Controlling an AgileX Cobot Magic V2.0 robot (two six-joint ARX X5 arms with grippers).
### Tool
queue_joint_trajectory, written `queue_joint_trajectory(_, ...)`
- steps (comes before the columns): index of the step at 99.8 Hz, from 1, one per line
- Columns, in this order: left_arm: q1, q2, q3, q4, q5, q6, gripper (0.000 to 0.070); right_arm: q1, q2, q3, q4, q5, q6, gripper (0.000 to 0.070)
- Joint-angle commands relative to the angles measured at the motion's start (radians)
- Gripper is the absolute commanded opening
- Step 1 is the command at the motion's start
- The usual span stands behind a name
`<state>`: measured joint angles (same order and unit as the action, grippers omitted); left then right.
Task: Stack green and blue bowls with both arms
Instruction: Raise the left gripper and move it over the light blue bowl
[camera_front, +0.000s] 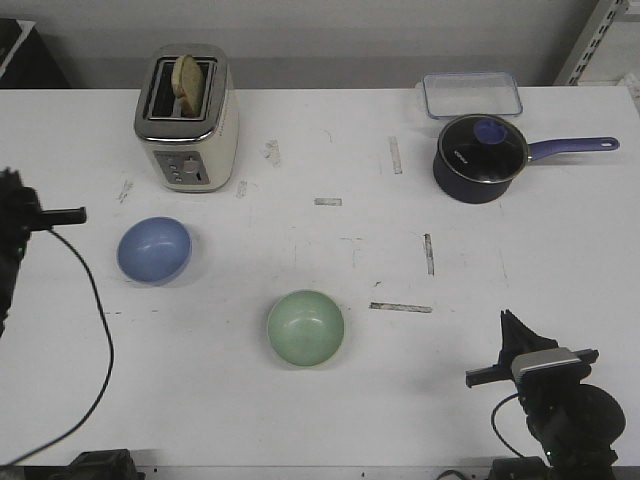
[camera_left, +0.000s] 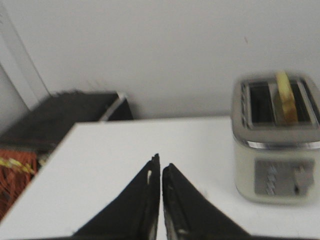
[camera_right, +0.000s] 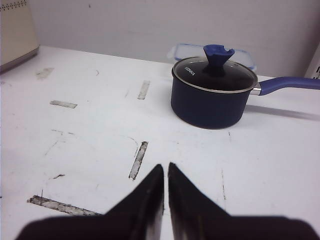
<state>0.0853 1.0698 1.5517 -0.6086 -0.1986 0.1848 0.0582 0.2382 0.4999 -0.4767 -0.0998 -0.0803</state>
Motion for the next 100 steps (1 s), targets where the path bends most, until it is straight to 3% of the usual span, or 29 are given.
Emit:
queue_joint_trajectory(1, 0.017, 0.072, 0.007, -0.042, 0.050, -0.022, 0.0009, 0.002, 0.005, 0.000, 0.013, 0.002, 0.013, 0.0001)
queue_joint_trajectory(9, 0.041, 0.147, 0.007, -0.104, 0.108, -0.038, 0.0033, 0.002, 0.005, 0.000, 0.013, 0.000, 0.013, 0.0001)
queue_joint_trajectory(19, 0.064, 0.237, 0.007, -0.159, 0.163, -0.108, 0.0177, 0.002, 0.005, 0.001, 0.013, -0.004, 0.013, 0.0001)
queue_joint_trajectory(25, 0.078, 0.285, 0.007, -0.179, 0.187, -0.127, 0.0222, 0.002, 0.005, 0.000, 0.013, -0.005, 0.013, 0.0001)
queue_joint_trajectory(47, 0.112, 0.437, 0.007, -0.263, 0.262, -0.134, 0.0271, 0.002, 0.005, 0.000, 0.013, -0.004, 0.013, 0.0001)
queue_joint_trajectory(61, 0.112, 0.512, 0.007, -0.305, 0.263, -0.134, 0.0508, 0.002, 0.005, 0.000, 0.013, -0.004, 0.013, 0.0001)
queue_joint_trajectory(68, 0.111, 0.546, 0.006, -0.311, 0.263, -0.135, 0.0576, 0.002, 0.005, 0.000, 0.013, -0.004, 0.013, 0.0001)
queue_joint_trajectory(87, 0.110, 0.607, 0.006, -0.302, 0.315, -0.133, 0.0588, 0.002, 0.005, 0.000, 0.013, -0.004, 0.013, 0.0001)
queue_joint_trajectory(100, 0.110, 0.654, 0.006, -0.280, 0.315, -0.133, 0.0660, 0.002, 0.005, 0.000, 0.013, -0.004, 0.013, 0.0001)
